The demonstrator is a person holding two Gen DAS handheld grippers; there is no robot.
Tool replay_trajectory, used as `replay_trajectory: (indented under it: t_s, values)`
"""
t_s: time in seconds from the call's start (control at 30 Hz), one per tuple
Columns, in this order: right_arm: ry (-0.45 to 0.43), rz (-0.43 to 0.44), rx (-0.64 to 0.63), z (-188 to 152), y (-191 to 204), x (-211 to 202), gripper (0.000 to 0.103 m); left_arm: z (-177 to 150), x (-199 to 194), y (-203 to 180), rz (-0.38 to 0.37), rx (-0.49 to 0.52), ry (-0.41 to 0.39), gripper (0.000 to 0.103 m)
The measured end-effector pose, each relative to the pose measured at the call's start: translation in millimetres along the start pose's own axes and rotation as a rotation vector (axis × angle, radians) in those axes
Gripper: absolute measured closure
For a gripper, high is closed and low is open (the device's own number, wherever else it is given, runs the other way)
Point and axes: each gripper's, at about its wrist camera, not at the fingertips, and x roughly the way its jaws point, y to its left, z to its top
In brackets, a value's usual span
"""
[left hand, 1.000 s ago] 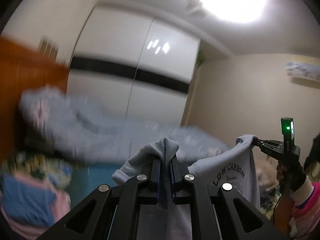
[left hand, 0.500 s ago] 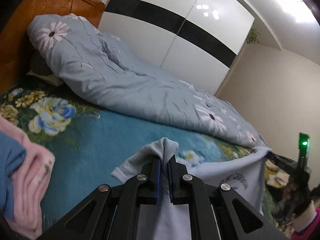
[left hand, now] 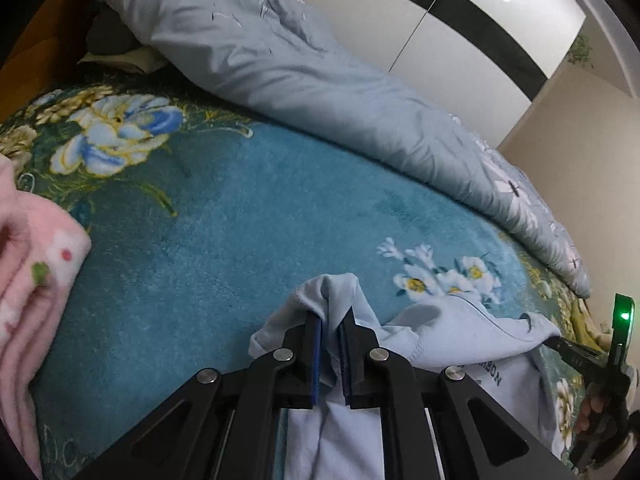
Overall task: Fold clothes
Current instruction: 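Lift the t-shirt with both grippers and shake it out in the air, then lay the t-shirt flat on the bedspread and open both grippers, then grasp the t-shirt sleeve with the right gripper and pull it straight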
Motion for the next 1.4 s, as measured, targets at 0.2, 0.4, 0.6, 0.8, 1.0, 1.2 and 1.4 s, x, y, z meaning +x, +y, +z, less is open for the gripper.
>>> replay_trajectory:
  t_s: [0.2, 0.4, 0.6, 0.8, 1.0, 1.2, 1.4]
  values:
    - [0.018, 0.067, 0.001, -11, -7, 0, 0.084, -5, -5, 9, -0.07, -0.07, 0.049, 0.05]
    - [-0.017, 0.166, 0.055, -53, -39, -34, 0.066, -33, -51, 12, -0.124, -0.065, 0.038, 0.042]
    - [-0.007, 0.141, 0.138, -139, -95, -68, 0.066, -88, -98, 1, -0.158, 0.006, 0.01, 0.039]
    - [0.045, 0.067, 0.292, -233, -155, -95, 0.065, -139, -105, -33, -0.195, 0.127, 0.086, 0.038]
    - [0.027, 0.183, 0.406, -284, -164, -118, 0.056, -166, -101, -67, -0.24, 0.181, 0.157, 0.038]
    - [-0.015, 0.206, 0.359, -300, -136, -129, 0.056, -169, -115, -76, -0.234, 0.203, 0.146, 0.038]
    - [-0.042, 0.237, 0.364, -295, -134, -132, 0.098, -166, -119, -63, -0.217, 0.167, 0.142, 0.038]
